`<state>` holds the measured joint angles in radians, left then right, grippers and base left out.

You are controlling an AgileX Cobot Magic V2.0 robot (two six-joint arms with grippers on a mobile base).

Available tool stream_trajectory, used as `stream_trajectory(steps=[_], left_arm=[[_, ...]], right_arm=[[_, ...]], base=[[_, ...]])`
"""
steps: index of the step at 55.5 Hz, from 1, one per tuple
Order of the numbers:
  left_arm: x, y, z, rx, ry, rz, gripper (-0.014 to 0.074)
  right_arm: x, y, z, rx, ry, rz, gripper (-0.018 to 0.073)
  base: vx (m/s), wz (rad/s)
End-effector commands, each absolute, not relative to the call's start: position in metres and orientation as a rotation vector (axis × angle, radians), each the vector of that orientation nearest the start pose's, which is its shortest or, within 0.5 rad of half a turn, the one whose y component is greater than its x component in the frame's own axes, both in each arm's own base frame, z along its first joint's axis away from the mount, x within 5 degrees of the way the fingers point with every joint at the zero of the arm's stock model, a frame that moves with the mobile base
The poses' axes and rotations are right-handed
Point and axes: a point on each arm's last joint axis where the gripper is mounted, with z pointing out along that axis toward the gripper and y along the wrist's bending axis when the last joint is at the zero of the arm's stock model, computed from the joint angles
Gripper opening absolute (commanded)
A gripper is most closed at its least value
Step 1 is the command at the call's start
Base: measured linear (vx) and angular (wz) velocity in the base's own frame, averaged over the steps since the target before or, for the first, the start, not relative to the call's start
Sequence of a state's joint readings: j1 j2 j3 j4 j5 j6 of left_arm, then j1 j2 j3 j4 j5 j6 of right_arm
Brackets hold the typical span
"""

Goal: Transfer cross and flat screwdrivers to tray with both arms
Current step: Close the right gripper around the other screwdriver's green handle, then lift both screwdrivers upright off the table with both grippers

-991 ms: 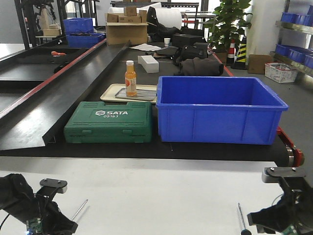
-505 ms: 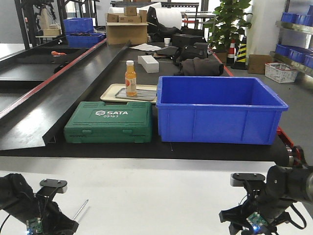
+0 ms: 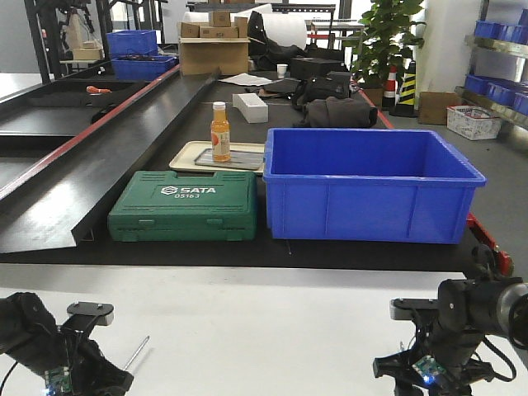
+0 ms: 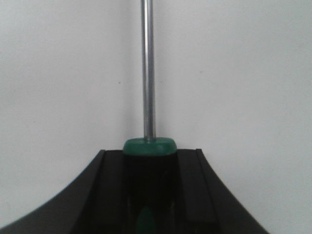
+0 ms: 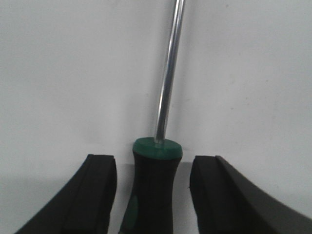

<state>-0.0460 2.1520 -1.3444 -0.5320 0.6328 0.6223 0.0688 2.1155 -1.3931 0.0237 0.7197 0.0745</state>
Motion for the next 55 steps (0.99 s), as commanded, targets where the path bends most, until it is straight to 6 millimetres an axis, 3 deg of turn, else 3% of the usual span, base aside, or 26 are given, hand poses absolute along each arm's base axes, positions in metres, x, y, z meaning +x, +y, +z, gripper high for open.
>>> stream_trajectory(steps=[1,12,19,38,48,55], left_arm=[[0.409,-0.052,0.117,0.36,2.8,-0.47,-0.0006],[0.409,-0.052,0.117,0.359,2.798,-0.468,-0.0006],[0.409,-0.052,0.117,0.36,2.8,-0.47,-0.0006],[0.409,-0.052,0.117,0.364,2.802,-0.472,-0.0006],[0.409,-0.052,0.13,0.368,2.767,-0.462,-0.0006],[0.411,-0.05,0.156,0.363,2.674,-0.416,-0.0006]], right_arm=[[0.419,0.029,0.146,0.024,2.853,0.045,0.0431],[0.421,0.03,0.139,0.025,2.859,0.044,0.0405],[0.419,0.029,0.139,0.025,2.875,0.043,0.0337],[0.419,0.03,0.14,0.021,2.874,0.05,-0.0013],[0.422,0.03,0.15,-0.074,2.83,0.041,-0.0012],[0.421,0.031,0.171,-0.082,2.773,0.059,-0.0011]], base=[[0.0,0.0],[0.0,0.0],[0.0,0.0],[0.0,0.0],[0.0,0.0],[0.0,0.0]])
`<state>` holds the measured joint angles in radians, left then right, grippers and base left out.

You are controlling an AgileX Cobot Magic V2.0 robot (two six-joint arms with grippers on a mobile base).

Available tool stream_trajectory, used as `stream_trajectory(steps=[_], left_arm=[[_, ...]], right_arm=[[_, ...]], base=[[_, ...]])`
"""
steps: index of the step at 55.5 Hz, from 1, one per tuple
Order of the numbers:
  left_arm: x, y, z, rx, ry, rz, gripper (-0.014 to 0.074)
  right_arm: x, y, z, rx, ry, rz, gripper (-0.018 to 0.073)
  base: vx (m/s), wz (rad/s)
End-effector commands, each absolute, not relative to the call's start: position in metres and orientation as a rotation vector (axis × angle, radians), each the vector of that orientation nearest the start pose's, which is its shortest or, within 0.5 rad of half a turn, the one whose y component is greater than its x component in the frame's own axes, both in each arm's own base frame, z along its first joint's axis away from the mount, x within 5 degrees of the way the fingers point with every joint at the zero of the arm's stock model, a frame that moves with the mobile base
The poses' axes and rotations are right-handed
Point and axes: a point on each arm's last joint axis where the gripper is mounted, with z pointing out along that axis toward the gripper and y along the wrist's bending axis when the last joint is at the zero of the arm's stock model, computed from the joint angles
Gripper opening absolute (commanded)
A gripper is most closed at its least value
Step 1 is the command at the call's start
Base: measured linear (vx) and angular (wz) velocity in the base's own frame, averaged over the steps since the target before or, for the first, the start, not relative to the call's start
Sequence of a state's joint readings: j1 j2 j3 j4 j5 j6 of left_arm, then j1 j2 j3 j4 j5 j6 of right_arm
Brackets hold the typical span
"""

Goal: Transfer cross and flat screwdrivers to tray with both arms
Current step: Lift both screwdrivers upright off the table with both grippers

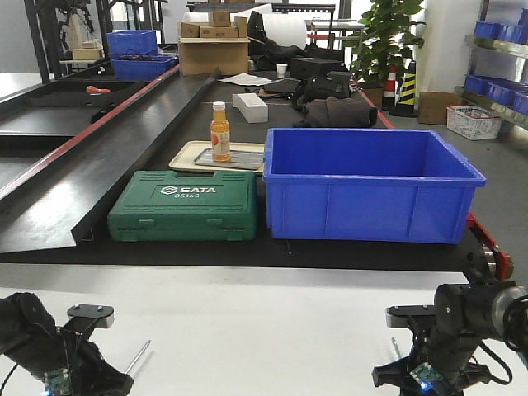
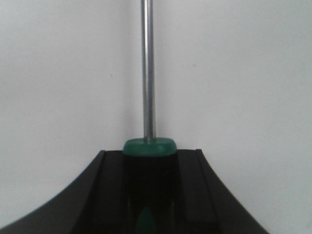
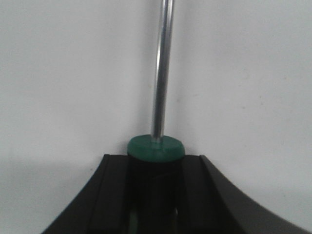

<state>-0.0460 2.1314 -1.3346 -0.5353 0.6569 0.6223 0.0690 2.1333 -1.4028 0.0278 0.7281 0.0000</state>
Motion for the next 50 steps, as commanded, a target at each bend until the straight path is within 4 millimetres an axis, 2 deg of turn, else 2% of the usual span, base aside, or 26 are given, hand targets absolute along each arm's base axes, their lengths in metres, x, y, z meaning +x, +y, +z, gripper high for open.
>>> stream_trajectory(steps=[1,10,21,26,34,41,50], left_arm=[[0.412,-0.05,0.161,0.359,2.656,-0.406,-0.0006],[0.408,-0.049,0.214,0.318,2.494,-0.379,-0.0006],[0.388,-0.051,0.288,0.219,2.276,-0.436,-0.0005],[0.375,-0.05,0.32,0.218,2.183,-0.423,-0.0005],[0.341,-0.048,0.374,0.238,2.036,-0.403,-0.0005],[0.301,-0.049,0.401,0.242,1.941,-0.397,-0.0004],[0.248,-0.046,0.407,0.156,1.789,-0.359,-0.0003]], right_arm=[[0.42,0.031,0.175,-0.078,2.764,0.065,-0.0011],[0.413,0.034,0.221,-0.067,2.64,0.109,-0.0011],[0.39,0.05,0.297,-0.171,2.397,0.127,-0.0011],[0.376,0.059,0.329,-0.176,2.292,0.153,-0.0011],[0.343,0.079,0.377,-0.247,2.145,0.189,-0.0009],[0.309,0.087,0.401,-0.233,2.034,0.245,-0.0008],[0.251,0.071,0.41,-0.205,1.904,0.248,-0.0008]], base=[[0.0,0.0],[0.0,0.0],[0.0,0.0],[0.0,0.0],[0.0,0.0],[0.0,0.0],[0.0,0.0]])
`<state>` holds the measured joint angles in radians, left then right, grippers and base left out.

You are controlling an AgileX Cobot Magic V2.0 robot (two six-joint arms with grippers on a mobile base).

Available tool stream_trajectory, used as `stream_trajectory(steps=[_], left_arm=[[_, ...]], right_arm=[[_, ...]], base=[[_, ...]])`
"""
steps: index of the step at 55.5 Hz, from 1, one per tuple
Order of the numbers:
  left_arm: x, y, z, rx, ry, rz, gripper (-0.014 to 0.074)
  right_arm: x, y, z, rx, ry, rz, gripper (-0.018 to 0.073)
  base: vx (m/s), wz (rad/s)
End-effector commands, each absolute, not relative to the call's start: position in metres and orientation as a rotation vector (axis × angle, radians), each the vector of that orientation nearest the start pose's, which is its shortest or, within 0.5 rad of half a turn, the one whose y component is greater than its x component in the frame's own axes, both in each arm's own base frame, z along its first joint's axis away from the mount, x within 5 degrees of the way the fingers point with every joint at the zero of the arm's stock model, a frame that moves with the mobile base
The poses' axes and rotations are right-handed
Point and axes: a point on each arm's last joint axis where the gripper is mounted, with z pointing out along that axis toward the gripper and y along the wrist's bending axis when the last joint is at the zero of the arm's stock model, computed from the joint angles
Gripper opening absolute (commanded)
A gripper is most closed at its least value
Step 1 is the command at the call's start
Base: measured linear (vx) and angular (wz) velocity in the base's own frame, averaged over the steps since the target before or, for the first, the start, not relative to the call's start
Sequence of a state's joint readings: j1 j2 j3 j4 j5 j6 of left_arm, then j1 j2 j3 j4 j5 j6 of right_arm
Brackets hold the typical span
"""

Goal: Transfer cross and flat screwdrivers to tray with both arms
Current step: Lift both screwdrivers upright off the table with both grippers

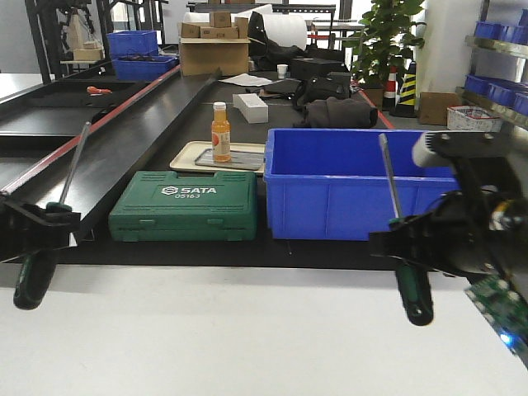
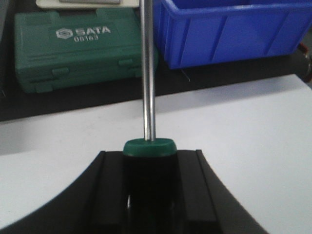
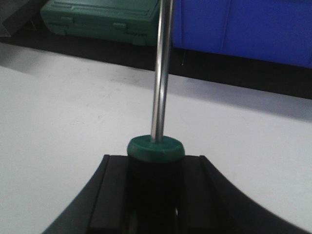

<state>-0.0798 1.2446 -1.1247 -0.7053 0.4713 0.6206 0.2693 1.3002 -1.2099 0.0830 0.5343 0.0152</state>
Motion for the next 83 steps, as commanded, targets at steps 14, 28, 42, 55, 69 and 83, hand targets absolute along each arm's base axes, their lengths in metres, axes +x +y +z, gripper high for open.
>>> stream_trajectory(steps=[14,28,42,55,69,83], left_arm=[[0.213,-0.054,0.412,0.239,1.749,-0.393,-0.0002],[0.206,-0.055,0.415,0.253,1.744,-0.416,0.0],[0.202,-0.059,0.41,0.305,1.799,-0.458,0.0001],[0.202,-0.06,0.41,0.31,1.805,-0.462,0.0001],[0.202,-0.06,0.41,0.31,1.805,-0.462,0.0001],[0.202,-0.06,0.41,0.31,1.805,-0.462,0.0001]], right_arm=[[0.192,0.055,0.426,-0.221,1.793,0.239,-0.0008],[0.195,0.056,0.42,-0.225,1.842,0.24,-0.0008],[0.194,0.056,0.417,-0.23,1.874,0.238,-0.0008],[0.194,0.056,0.417,-0.23,1.872,0.238,-0.0008],[0.194,0.056,0.417,-0.23,1.872,0.238,-0.0008],[0.194,0.056,0.417,-0.23,1.872,0.238,-0.0008]], base=[[0.0,0.0],[0.0,0.0],[0.0,0.0],[0.0,0.0],[0.0,0.0],[0.0,0.0]])
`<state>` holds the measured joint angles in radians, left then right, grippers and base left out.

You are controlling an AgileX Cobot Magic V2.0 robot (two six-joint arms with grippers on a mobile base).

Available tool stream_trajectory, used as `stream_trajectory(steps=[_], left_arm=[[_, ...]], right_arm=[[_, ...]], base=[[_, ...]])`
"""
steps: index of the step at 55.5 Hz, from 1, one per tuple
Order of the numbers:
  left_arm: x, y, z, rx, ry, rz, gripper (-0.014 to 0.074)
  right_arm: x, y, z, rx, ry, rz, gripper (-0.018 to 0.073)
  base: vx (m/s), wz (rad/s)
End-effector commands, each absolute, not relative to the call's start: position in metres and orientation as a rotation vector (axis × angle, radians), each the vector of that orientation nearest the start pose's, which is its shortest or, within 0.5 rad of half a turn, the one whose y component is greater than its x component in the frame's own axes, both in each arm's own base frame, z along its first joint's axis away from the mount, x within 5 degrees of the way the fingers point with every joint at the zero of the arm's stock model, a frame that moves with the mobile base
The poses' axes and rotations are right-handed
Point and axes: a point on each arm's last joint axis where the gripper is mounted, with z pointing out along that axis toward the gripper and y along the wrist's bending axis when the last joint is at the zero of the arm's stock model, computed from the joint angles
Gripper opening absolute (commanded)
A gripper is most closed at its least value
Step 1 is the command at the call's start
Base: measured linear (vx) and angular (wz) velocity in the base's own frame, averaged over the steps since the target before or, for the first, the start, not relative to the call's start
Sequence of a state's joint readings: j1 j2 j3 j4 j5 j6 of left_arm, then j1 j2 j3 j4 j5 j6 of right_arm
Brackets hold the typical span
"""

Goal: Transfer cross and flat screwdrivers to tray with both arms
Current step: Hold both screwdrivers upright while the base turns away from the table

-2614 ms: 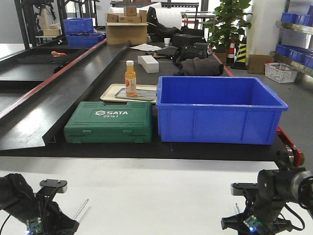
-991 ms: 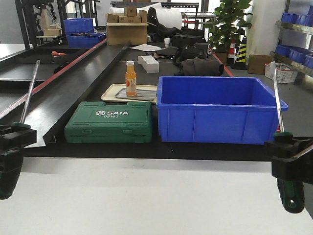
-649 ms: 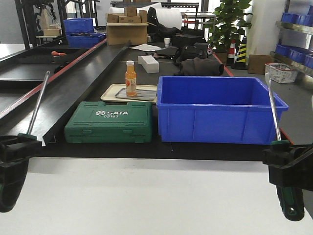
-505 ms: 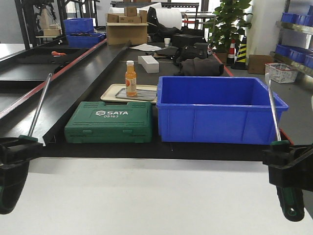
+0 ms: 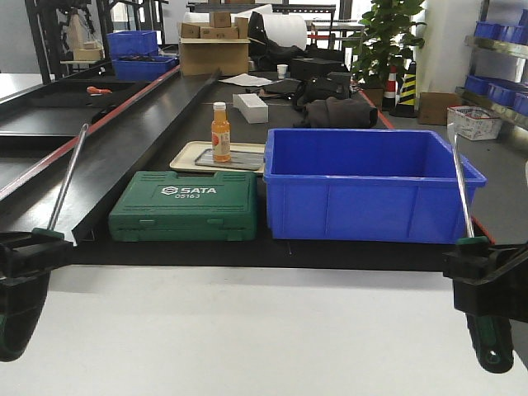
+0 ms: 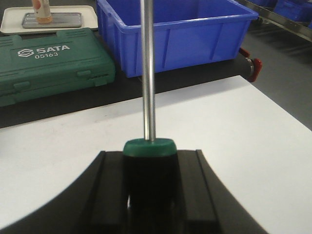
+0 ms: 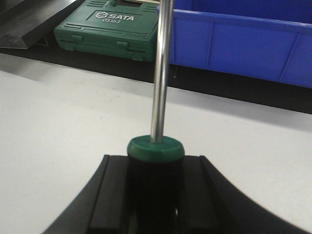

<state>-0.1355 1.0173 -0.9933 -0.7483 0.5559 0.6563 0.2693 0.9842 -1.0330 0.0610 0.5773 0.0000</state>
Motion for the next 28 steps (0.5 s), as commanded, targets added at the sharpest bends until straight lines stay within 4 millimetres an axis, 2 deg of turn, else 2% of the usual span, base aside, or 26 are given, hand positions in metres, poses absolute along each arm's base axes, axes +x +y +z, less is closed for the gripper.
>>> stream_trajectory(steps=[1,28], left_arm=[[0.2019,-0.0597,0.4099,0.31,1.805,-0.462,0.0001],[0.2023,-0.0597,0.4096,0.31,1.806,-0.462,0.0001]], right_arm=[[0.1943,0.0556,0.4172,-0.23,1.872,0.238,-0.0008],[0.1943,0.0556,0.4171,-0.229,1.873,0.238,-0.0008]], base=[[0.0,0.0],[-0.02,0.03]])
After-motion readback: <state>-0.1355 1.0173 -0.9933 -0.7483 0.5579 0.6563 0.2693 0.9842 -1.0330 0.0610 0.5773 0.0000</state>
